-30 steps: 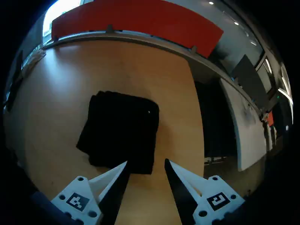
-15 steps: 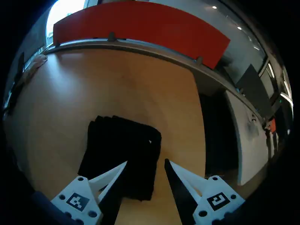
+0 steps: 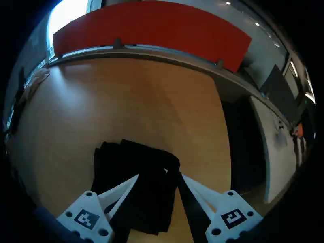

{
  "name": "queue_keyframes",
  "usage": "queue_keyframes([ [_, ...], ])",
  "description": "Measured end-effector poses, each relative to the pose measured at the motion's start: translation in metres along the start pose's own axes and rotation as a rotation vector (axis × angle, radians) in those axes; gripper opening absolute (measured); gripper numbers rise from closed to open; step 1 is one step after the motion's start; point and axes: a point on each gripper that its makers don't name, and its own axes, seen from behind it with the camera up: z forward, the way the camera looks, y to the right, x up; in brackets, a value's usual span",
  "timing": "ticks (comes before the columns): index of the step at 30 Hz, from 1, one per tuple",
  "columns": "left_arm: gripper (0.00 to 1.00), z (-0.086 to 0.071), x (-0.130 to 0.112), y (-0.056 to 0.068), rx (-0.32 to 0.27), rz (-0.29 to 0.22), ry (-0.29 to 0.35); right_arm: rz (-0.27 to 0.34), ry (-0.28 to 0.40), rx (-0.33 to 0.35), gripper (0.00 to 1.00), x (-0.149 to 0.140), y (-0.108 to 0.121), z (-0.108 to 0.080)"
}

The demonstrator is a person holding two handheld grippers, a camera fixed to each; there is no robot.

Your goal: Fold towel

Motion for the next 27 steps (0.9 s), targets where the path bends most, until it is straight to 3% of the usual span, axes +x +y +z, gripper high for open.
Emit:
queue_keyframes([
  [6, 0.91, 0.0, -0.001, 0.0, 0.007, -0.001, -0.007, 0.072, -0.005, 0.028, 0.57, 0.001, 0.002, 0.008],
  [14, 0.91, 0.002, 0.001, 0.004, 0.006, 0.003, -0.013, 0.117, -0.032, 0.065, 0.44, -0.008, -0.003, 0.016],
  [20, 0.91, 0.003, 0.001, 0.007, 0.005, 0.003, -0.016, 0.125, -0.041, 0.079, 0.21, -0.011, -0.006, 0.019],
  [24, 0.91, 0.003, 0.0, 0.008, 0.005, 0.005, -0.019, 0.118, -0.039, 0.081, 0.09, -0.011, -0.009, 0.02],
  [27, 0.91, 0.003, -0.001, 0.009, 0.004, 0.005, -0.02, 0.103, -0.028, 0.069, 0.07, -0.009, -0.008, 0.021],
])
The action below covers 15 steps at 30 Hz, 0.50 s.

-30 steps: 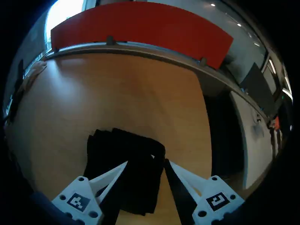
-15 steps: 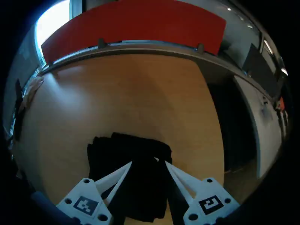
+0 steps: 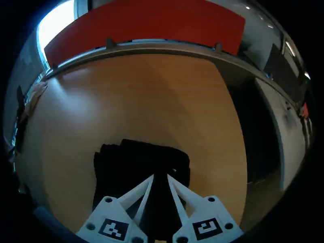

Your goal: Fold towel

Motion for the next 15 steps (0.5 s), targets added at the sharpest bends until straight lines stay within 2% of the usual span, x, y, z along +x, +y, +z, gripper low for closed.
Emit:
queue_keyframes([
  [11, 0.91, 0.002, -0.001, 0.001, -0.004, -0.003, 0.001, -0.127, 0.095, -0.049, 0.05, 0.021, -0.004, -0.01],
  [15, 0.91, 0.002, -0.001, 0.002, -0.007, -0.001, 0.003, -0.149, 0.131, -0.055, 0.05, 0.027, -0.007, -0.013],
])
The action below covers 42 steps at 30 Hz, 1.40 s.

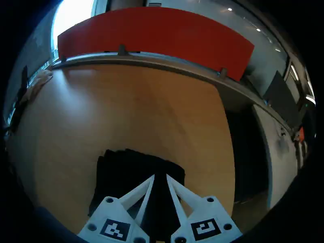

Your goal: Fold towel

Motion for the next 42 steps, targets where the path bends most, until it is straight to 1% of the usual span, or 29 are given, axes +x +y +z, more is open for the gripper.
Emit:
queue_keyframes([
  [3, 0.91, 0.0, 0.001, 0.0, -0.001, 0.001, 0.002, -0.001, 0.014, -0.002, 0.05, 0.002, 0.0, -0.003],
  [8, 0.91, 0.0, 0.001, 0.0, -0.003, -0.002, 0.004, 0.008, -0.009, -0.019, 0.06, -0.004, 0.005, -0.003],
  [10, 0.91, 0.0, 0.0, 0.0, -0.003, -0.002, 0.004, 0.01, -0.022, -0.028, 0.17, -0.007, 0.008, -0.003],
  [13, 0.91, -0.001, 0.0, 0.001, -0.002, -0.003, 0.004, 0.009, -0.034, -0.038, 0.41, -0.009, 0.01, -0.004],
  [15, 0.91, -0.002, -0.001, 0.001, -0.002, -0.004, 0.004, 0.007, -0.035, -0.042, 0.6, -0.01, 0.01, -0.004],
  [17, 0.91, -0.002, -0.001, 0.001, -0.002, -0.007, 0.006, 0.006, -0.032, -0.046, 0.76, -0.009, 0.01, -0.005],
  [18, 0.91, -0.002, -0.001, 0.001, -0.002, -0.008, 0.006, 0.007, -0.031, -0.048, 0.83, -0.009, 0.01, -0.005],
  [20, 0.91, -0.002, 0.0, 0.001, -0.002, -0.009, 0.008, 0.01, -0.029, -0.052, 0.92, -0.008, 0.01, -0.005],
  [22, 0.91, -0.002, 0.0, 0.001, -0.002, -0.009, 0.009, 0.012, -0.026, -0.053, 0.93, -0.007, 0.009, -0.006],
  [30, 0.91, -0.003, -0.001, 0.0, -0.003, -0.011, 0.012, 0.021, 0.0, -0.032, 0.93, -0.001, -0.003, -0.007],
  [42, 0.91, -0.007, -0.004, -0.004, 0.008, -0.014, 0.008, 0.023, 0.003, 0.002, 0.93, 0.0, -0.021, 0.001],
])
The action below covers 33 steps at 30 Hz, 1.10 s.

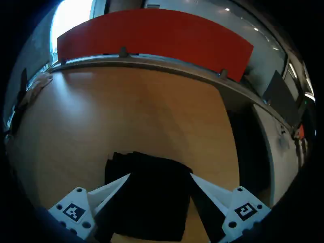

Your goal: Fold towel

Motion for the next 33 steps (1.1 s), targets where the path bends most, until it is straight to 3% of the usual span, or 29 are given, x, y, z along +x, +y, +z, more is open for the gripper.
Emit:
queue_keyframes([
  [9, 0.91, 0.0, 0.002, -0.001, 0.001, 0.002, 0.0, 0.003, -0.01, 0.009, 0.93, -0.005, -0.004, 0.007],
  [23, 0.91, -0.008, -0.004, -0.007, 0.02, 0.013, -0.021, 0.015, -0.054, 0.008, 0.93, -0.026, -0.001, 0.036],
  [33, 0.91, -0.005, -0.001, -0.005, 0.009, 0.008, -0.006, 0.025, 0.0, 0.002, 0.93, -0.01, -0.006, 0.015],
])
